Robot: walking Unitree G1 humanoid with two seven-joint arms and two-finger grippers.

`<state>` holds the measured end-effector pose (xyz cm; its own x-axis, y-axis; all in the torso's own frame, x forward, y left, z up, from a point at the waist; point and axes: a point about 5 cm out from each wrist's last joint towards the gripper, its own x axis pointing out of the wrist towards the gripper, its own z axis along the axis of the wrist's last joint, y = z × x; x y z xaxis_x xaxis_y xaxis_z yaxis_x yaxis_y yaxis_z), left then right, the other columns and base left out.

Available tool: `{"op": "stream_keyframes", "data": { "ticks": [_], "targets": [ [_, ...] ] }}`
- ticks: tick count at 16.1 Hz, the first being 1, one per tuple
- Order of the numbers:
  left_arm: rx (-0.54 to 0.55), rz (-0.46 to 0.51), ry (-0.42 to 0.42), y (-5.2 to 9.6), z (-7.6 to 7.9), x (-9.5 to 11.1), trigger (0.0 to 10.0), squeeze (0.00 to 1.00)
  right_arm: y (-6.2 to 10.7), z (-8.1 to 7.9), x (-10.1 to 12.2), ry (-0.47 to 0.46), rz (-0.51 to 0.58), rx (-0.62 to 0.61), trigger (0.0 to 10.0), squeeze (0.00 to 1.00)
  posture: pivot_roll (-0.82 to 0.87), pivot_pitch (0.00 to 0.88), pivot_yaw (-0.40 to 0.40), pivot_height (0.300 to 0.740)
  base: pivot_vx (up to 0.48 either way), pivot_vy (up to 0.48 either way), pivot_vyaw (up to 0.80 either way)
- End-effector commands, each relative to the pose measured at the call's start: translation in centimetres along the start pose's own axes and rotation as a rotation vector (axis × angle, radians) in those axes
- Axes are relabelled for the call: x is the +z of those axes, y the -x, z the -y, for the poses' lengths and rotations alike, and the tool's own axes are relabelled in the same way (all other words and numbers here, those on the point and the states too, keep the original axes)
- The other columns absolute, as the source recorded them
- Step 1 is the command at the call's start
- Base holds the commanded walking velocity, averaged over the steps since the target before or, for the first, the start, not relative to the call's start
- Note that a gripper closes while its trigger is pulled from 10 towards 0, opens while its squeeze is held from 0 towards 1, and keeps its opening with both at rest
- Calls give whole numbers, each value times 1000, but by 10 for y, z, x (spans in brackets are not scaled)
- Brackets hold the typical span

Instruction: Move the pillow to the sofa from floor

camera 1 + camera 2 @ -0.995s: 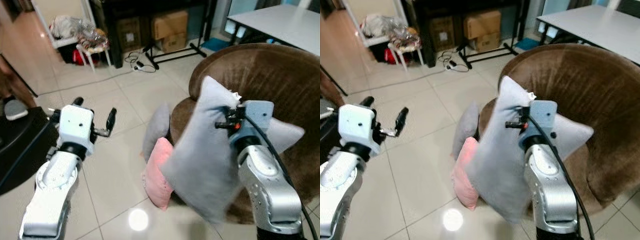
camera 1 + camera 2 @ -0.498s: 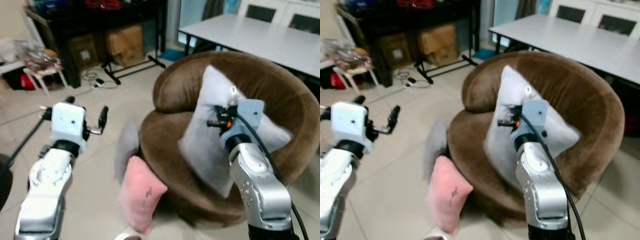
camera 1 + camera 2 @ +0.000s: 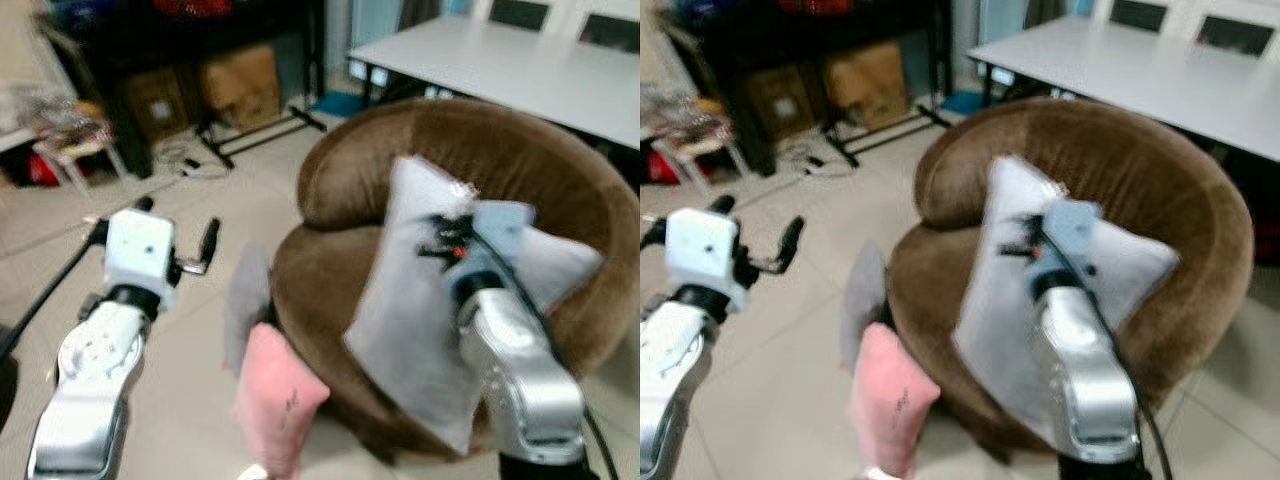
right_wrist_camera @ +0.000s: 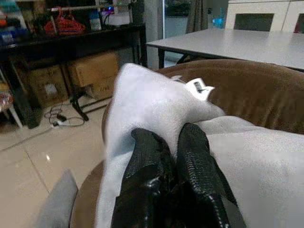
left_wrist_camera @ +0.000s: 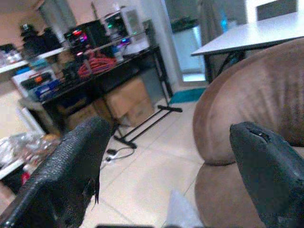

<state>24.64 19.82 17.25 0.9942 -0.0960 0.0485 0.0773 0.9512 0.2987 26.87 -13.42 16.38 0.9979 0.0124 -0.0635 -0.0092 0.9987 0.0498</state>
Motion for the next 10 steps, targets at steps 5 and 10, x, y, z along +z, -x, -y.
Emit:
{"op": "stream_keyframes", "data": {
  "ticks": [5,10],
  "targets": [
    [-30,11,-1,0,5,3,10000,0,1,7,12,9,56,-23,10000,0,-6,0,40,740,306,0,-800],
    [-35,12,2,0,6,3,10000,0,1,10,12,41,65,-27,10000,0,-6,0,40,740,309,0,-480]
  ]
}}
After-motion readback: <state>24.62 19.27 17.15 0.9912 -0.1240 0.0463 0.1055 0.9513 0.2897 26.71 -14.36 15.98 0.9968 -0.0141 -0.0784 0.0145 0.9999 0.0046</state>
